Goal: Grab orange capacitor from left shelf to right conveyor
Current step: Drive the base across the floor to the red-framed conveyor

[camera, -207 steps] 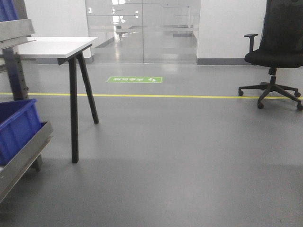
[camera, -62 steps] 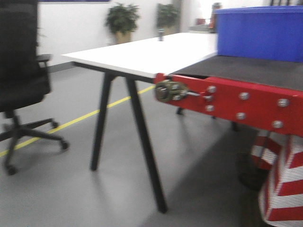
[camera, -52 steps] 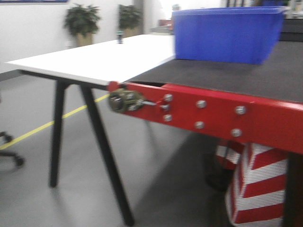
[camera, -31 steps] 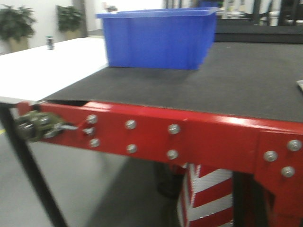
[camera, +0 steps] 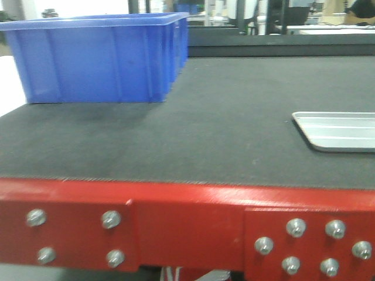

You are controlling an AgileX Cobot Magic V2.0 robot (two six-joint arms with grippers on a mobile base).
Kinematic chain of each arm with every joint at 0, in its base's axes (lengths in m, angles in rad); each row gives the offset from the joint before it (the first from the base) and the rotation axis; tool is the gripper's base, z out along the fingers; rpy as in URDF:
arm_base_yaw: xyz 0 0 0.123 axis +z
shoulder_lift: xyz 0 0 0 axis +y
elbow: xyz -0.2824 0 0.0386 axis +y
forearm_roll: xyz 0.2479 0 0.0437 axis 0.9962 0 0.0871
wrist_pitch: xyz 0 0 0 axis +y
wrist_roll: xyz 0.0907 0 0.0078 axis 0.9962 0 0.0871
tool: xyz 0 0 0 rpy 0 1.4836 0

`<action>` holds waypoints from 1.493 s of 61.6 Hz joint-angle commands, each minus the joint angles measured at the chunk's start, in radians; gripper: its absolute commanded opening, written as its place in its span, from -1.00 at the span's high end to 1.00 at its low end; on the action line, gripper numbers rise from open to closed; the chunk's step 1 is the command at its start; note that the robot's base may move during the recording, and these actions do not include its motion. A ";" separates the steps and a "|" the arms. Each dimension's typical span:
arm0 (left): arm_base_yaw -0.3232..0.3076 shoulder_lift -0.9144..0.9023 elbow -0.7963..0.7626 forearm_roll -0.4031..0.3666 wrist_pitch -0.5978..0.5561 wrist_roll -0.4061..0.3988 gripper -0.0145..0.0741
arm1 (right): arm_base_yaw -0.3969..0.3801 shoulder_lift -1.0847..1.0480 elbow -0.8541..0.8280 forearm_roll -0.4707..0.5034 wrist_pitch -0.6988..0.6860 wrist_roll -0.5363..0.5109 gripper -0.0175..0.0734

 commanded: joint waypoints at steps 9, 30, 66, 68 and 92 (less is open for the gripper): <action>0.000 -0.011 -0.004 -0.002 -0.091 -0.002 0.96 | 0.002 0.018 -0.034 -0.010 -0.096 -0.001 0.45; 0.000 -0.011 -0.004 -0.002 -0.091 -0.002 0.96 | 0.002 0.018 -0.034 -0.010 -0.096 -0.001 0.45; 0.000 -0.011 -0.004 -0.002 -0.091 -0.002 0.96 | 0.002 0.018 -0.034 -0.010 -0.096 -0.001 0.45; 0.000 -0.011 -0.004 -0.002 -0.091 -0.002 0.96 | 0.002 0.018 -0.034 -0.010 -0.096 -0.001 0.45; 0.000 -0.011 -0.004 -0.002 -0.091 -0.002 0.96 | 0.002 0.087 -0.050 -0.010 -0.254 -0.001 0.45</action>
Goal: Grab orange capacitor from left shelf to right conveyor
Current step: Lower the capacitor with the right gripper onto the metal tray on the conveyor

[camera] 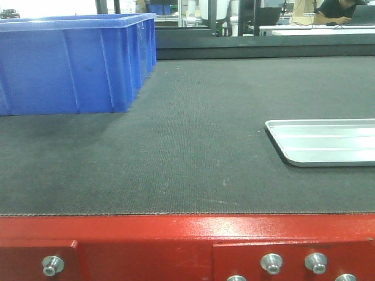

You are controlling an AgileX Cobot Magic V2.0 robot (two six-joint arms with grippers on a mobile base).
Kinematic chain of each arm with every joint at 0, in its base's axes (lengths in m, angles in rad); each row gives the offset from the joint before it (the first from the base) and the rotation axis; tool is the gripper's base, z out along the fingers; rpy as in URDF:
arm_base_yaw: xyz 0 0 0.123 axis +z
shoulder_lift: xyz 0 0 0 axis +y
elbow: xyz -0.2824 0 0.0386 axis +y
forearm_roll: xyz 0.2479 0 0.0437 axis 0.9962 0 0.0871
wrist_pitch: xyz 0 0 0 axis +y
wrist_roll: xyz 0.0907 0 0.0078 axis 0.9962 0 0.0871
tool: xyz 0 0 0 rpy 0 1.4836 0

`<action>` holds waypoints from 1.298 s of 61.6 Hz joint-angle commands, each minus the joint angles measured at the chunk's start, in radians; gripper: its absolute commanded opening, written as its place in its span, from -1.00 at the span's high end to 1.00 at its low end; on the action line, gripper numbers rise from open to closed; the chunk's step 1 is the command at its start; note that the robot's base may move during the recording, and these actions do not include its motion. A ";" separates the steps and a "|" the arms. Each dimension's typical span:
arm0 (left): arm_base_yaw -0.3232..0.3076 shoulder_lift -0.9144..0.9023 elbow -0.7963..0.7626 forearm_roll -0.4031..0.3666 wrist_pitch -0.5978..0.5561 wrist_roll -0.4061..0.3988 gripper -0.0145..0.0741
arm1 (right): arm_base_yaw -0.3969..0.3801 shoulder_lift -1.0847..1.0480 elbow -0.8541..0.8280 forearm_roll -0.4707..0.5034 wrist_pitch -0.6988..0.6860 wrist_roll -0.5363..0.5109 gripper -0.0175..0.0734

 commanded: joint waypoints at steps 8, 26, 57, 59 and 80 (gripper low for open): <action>-0.002 -0.011 -0.004 -0.002 -0.091 -0.002 0.96 | 0.002 0.256 -0.089 -0.010 -0.277 -0.001 0.45; -0.002 -0.011 -0.004 -0.002 -0.091 -0.002 0.96 | 0.002 0.678 -0.109 -0.010 -0.574 -0.001 0.45; -0.002 -0.011 -0.004 -0.002 -0.091 -0.002 0.96 | 0.002 1.164 0.148 -0.010 -1.305 -0.069 0.45; -0.002 -0.011 -0.004 -0.002 -0.091 -0.002 0.96 | 0.002 1.194 0.148 -0.010 -1.330 -0.069 0.45; -0.002 -0.011 -0.004 -0.002 -0.091 -0.002 0.96 | 0.002 1.428 0.148 -0.010 -1.526 -0.069 0.45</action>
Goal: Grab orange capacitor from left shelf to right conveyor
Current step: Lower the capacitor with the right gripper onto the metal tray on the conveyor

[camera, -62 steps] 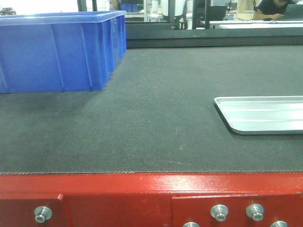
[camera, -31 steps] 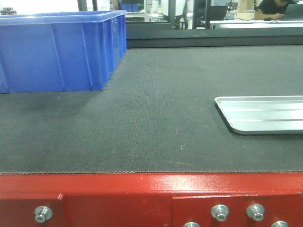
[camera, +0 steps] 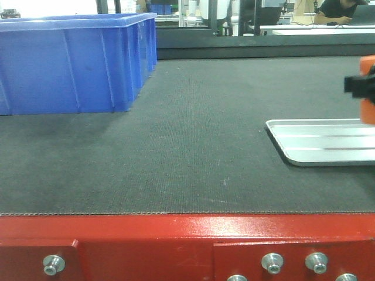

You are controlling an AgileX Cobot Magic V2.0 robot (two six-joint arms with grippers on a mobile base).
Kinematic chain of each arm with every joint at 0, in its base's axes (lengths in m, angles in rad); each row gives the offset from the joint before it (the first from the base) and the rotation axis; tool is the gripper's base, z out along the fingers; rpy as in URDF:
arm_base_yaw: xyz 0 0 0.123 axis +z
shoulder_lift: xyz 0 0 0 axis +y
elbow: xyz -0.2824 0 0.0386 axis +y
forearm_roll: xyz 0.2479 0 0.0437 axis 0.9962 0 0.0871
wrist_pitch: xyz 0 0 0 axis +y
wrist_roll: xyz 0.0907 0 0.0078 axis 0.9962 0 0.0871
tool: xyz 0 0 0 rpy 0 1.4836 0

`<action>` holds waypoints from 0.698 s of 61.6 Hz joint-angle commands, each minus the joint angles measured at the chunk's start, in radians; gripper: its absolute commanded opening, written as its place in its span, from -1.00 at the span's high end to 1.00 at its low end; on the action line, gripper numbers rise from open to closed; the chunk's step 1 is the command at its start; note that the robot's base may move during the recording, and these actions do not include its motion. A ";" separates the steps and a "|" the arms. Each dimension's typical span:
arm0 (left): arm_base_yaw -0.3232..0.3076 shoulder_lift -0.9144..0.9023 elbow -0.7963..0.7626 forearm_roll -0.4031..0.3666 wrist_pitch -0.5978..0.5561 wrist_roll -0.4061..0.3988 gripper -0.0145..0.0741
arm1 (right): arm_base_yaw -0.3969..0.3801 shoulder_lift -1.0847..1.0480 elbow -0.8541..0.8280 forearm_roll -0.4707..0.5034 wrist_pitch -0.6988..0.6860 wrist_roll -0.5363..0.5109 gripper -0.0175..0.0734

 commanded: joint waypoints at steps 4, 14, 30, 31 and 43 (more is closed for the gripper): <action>-0.002 -0.011 -0.004 -0.002 -0.091 -0.002 0.96 | 0.002 0.054 -0.021 -0.008 -0.174 -0.013 0.45; -0.002 -0.011 -0.004 -0.002 -0.091 -0.002 0.96 | 0.002 0.132 -0.021 -0.008 -0.230 -0.013 0.45; -0.002 -0.011 -0.004 -0.002 -0.091 -0.002 0.96 | 0.002 0.209 -0.021 -0.008 -0.277 -0.013 0.45; -0.002 -0.011 -0.004 -0.002 -0.091 -0.002 0.96 | 0.002 0.212 -0.021 -0.008 -0.277 -0.013 0.45; -0.002 -0.011 -0.004 -0.002 -0.091 -0.002 0.96 | 0.002 0.217 -0.021 -0.007 -0.281 -0.013 0.11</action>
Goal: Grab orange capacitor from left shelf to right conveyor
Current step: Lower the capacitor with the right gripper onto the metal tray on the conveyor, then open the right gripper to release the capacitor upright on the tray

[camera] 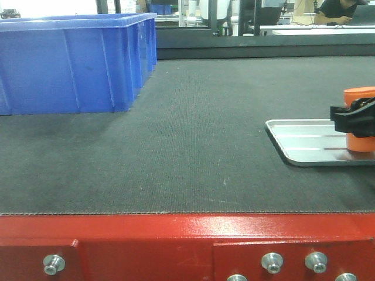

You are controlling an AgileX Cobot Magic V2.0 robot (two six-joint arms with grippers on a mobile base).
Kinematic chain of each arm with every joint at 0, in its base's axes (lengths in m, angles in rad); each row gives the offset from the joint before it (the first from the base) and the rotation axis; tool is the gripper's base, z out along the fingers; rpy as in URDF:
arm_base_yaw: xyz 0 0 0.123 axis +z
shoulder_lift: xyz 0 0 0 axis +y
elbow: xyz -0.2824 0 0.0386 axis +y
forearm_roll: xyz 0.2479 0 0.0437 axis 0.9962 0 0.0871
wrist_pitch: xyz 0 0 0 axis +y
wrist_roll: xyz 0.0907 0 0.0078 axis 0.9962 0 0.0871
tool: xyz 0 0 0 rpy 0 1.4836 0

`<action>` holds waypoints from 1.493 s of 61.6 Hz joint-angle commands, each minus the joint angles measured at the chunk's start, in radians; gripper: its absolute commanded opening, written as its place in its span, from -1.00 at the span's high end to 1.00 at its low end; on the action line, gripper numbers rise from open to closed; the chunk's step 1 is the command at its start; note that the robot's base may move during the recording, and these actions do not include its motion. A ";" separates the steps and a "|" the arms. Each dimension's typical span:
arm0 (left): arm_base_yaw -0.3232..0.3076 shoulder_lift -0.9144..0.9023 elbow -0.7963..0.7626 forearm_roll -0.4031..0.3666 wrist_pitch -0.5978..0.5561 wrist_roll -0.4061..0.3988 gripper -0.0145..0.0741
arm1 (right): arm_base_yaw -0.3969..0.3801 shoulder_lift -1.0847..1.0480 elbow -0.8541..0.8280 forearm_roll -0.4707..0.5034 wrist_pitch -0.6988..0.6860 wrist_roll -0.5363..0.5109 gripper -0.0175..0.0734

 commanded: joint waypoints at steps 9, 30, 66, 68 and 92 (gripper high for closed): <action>-0.002 -0.011 -0.004 -0.002 -0.091 -0.002 0.96 | 0.002 -0.029 -0.017 -0.006 -0.061 -0.012 -0.74; -0.002 -0.011 -0.004 -0.002 -0.091 -0.002 0.96 | 0.002 -0.283 -0.017 -0.001 0.162 0.013 -0.76; -0.002 -0.011 -0.004 -0.002 -0.091 -0.002 0.96 | 0.002 -1.136 -0.020 -0.001 0.991 0.110 0.39; -0.002 -0.011 -0.004 -0.002 -0.091 -0.002 0.96 | 0.002 -1.176 -0.020 -0.001 1.032 0.110 0.46; -0.002 -0.011 -0.004 -0.002 -0.091 -0.002 0.96 | 0.002 -1.342 -0.020 -0.001 1.171 0.110 0.49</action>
